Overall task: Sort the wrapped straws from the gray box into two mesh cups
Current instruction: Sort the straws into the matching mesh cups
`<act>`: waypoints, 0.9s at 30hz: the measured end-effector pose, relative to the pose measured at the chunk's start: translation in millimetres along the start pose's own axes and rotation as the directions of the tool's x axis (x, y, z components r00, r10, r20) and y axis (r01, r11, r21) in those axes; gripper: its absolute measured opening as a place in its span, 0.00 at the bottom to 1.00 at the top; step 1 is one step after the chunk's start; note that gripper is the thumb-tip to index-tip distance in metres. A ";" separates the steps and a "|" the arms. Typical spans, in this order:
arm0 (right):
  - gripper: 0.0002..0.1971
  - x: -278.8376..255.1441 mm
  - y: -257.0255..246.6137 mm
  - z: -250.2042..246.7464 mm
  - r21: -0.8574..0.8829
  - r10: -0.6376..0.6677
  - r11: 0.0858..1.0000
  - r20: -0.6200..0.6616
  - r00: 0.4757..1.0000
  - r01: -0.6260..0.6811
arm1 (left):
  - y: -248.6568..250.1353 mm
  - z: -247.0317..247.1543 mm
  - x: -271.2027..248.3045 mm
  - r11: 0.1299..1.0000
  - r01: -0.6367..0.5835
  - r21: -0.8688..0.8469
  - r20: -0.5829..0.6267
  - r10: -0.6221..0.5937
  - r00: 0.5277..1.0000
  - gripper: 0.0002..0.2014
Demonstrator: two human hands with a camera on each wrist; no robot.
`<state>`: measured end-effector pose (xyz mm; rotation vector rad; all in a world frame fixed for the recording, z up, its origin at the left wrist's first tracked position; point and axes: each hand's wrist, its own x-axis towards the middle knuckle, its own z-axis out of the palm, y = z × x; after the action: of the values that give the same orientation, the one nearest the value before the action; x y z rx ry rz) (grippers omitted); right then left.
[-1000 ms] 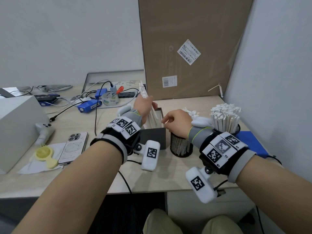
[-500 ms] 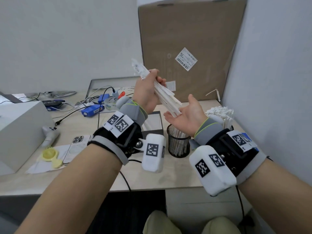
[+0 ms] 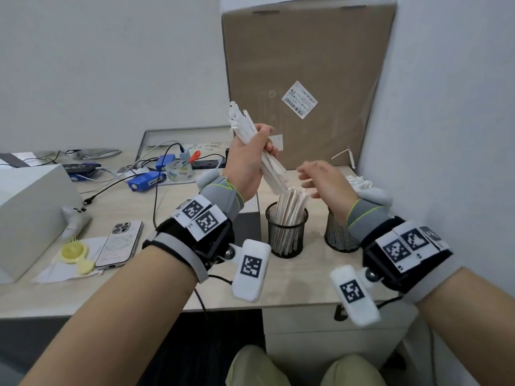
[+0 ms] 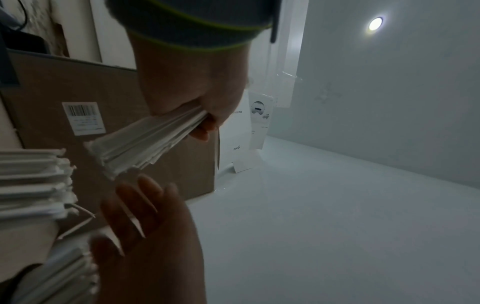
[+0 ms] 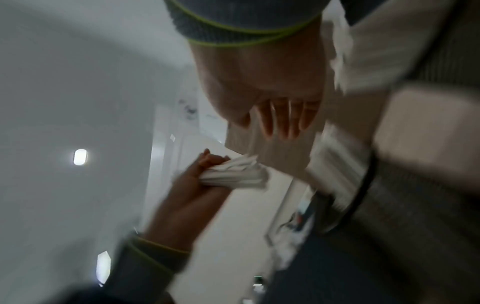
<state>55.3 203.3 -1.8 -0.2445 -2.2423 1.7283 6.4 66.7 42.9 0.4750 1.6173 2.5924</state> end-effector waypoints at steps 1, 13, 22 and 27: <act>0.11 -0.7 5.2 -7.1 -0.175 -0.084 0.981 0.032 0.996 0.088 | -2.8 -2.5 0.7 1.000 0.006 0.016 -0.008 -0.005 1.000 0.08; 0.10 -2.4 46.6 -12.8 -0.363 0.121 0.931 0.205 0.971 -0.039 | -88.2 1.9 3.2 0.918 0.111 0.381 -0.059 -0.096 0.994 0.06; 0.10 1.5 43.8 -15.3 -0.344 0.002 0.938 0.135 0.991 0.045 | -97.2 -4.9 -3.1 0.536 0.118 0.836 -0.111 -0.047 0.993 0.23; 0.10 2.8 30.2 -16.0 -0.369 -0.135 0.924 -0.061 0.989 0.103 | -78.4 -10.9 -6.7 0.383 0.157 0.910 -0.125 -0.105 0.987 0.54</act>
<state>56.6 226.7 -26.8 -0.2496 -2.4458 1.2064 0.4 91.3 -32.4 0.2546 2.8711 1.2997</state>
